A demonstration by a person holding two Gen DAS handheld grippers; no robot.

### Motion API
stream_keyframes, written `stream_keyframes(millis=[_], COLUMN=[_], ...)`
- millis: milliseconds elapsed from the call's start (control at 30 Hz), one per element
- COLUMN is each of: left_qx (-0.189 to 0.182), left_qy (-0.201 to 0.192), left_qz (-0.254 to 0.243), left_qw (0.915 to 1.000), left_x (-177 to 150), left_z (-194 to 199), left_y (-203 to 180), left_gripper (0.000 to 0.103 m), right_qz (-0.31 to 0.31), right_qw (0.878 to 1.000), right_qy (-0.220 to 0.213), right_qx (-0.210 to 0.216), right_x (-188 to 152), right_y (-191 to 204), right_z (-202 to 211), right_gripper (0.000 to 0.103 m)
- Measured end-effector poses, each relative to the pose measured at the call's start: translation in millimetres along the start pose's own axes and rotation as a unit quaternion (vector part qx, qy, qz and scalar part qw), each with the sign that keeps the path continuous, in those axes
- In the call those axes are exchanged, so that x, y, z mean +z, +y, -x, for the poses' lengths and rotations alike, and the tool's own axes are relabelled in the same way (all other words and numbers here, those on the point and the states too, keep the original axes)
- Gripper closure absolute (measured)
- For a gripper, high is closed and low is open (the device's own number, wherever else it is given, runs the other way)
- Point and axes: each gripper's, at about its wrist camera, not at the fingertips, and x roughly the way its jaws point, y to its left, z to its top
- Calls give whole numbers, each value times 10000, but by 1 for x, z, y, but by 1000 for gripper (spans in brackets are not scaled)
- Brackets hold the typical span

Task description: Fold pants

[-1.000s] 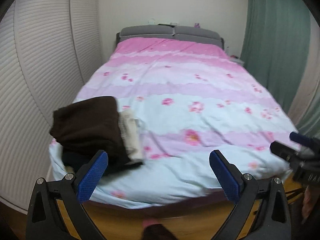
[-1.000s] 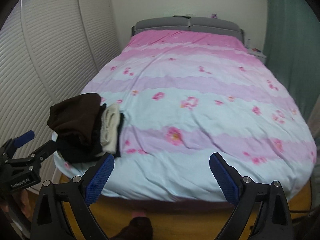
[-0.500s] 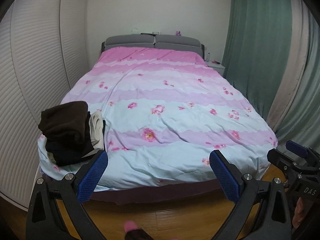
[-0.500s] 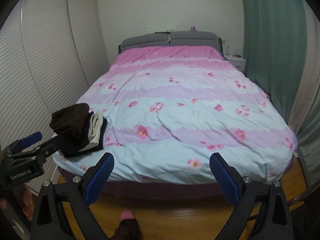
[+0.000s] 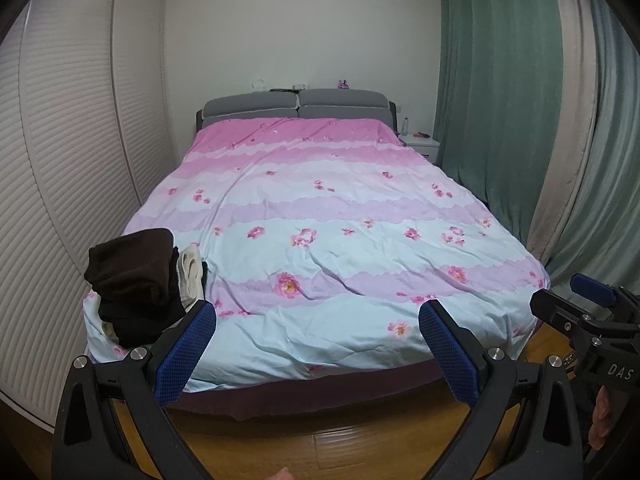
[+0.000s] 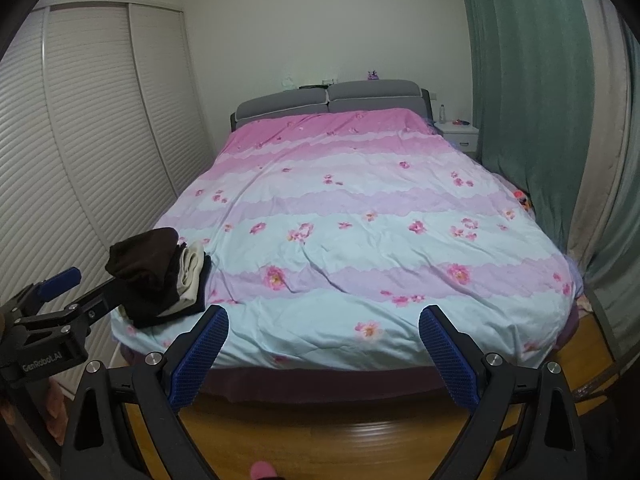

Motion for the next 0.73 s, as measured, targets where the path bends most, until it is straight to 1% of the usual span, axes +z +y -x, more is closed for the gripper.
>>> stream_keyframes(millis=[300,533,733], left_qx=[-140,-169,-221], left_qy=[-70,-170,-152], left_qz=[-88,-189,-220], left_qw=[9998,9995,9994], left_x=[1,1,2], left_z=[4,8,7], left_y=[-4,-8,-10], left_gripper=[0,0,0], right_qz=[94,55,39], right_qw=[9999,9998,9998], right_qy=[-69,-120,-122], right_qx=[-62,-130,-141], right_x=[-1,0,-1], right_y=[2,-1,-3], right_z=[10,15,17], right_gripper=[6,6,6])
